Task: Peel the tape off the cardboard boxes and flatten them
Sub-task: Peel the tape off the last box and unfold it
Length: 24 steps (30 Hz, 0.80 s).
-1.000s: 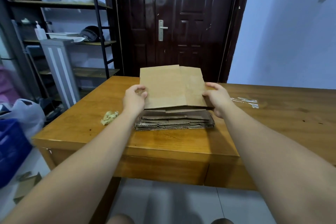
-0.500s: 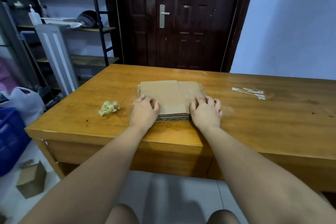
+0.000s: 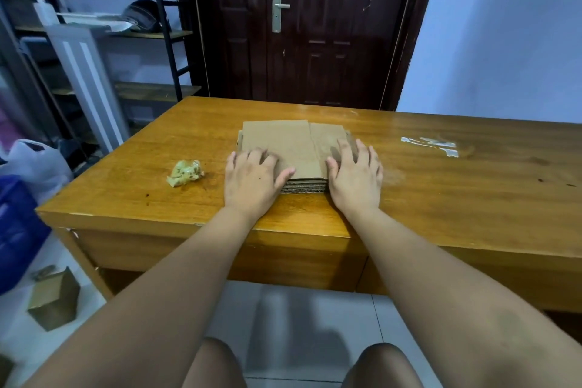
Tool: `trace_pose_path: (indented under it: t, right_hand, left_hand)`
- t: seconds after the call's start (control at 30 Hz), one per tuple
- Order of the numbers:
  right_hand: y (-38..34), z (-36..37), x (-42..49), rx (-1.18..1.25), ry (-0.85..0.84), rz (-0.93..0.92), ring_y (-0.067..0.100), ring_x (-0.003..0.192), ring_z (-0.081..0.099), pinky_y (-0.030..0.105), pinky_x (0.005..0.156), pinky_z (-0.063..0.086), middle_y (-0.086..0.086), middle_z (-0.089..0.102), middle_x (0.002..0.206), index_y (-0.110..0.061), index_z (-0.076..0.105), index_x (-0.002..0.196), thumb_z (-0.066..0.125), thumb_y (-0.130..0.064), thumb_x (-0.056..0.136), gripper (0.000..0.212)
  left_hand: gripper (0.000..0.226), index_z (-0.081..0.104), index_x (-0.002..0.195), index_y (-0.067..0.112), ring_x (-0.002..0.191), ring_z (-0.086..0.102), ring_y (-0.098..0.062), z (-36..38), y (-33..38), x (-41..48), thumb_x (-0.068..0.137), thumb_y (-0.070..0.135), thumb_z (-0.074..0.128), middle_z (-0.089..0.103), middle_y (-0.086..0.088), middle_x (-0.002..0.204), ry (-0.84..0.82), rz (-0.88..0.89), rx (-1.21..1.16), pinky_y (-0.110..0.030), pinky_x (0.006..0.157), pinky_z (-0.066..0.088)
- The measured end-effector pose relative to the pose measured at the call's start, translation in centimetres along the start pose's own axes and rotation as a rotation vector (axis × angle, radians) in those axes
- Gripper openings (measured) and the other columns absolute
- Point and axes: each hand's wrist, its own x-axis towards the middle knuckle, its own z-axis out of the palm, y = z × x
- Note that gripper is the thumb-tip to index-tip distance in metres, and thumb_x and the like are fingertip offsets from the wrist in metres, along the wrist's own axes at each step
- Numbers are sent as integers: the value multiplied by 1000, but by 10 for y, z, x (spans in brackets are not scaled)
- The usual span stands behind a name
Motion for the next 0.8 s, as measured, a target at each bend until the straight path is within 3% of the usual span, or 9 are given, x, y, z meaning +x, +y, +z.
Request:
trace_pose_path:
  t: [0.1,0.2,0.27,0.37,0.53,0.67,0.8]
  right_hand:
    - [-2,-1,-4,29,88,-137,23,147,16,46,117,3,3,37,152,-26,32,147,33,-47,100,52]
    - [-2,-2,-4,13,51,-174,19,141,30,46,117,2,-1,53,139,-24,52,133,31,-47,100,46]
    - [-1,0,-2,1,1,-183,17,130,45,44,116,10,-3,61,129,-25,61,122,27,-48,101,46]
    - [0,3,1,19,-8,-186,21,119,54,40,107,35,1,65,123,-21,64,118,29,-48,99,48]
    - [-2,1,-2,-8,-17,-163,22,120,51,38,103,38,3,61,125,-21,58,124,37,-39,100,37]
    - [-3,-2,-5,54,26,-155,24,122,50,42,105,35,6,60,127,-20,52,132,37,-39,101,40]
    - [-11,-8,-8,93,119,-136,20,139,33,43,117,17,3,50,143,-20,50,137,35,-40,101,44]
  left_hand:
    - [58,53,130,30,122,50,-21,-1,3,-2,91,64,27,56,1,131,24,55,51,-48,111,20]
    - [51,52,131,32,121,52,-20,0,4,-2,95,57,27,56,2,133,21,69,91,-49,113,17]
    - [49,49,135,32,124,49,-20,2,2,0,97,54,28,52,3,137,-40,72,67,-42,110,25]
    - [53,49,136,30,124,48,-20,4,1,1,96,57,28,51,2,138,-64,75,27,-36,99,38]
    - [53,52,130,28,115,52,-22,4,3,0,94,59,31,55,0,128,-40,79,29,-37,95,41]
    - [56,45,134,24,120,47,-25,2,7,0,94,60,29,51,-4,132,-35,109,78,-40,108,29]
    - [65,35,144,21,138,34,-27,-10,12,-2,93,61,30,39,-8,147,46,160,109,-46,116,9]
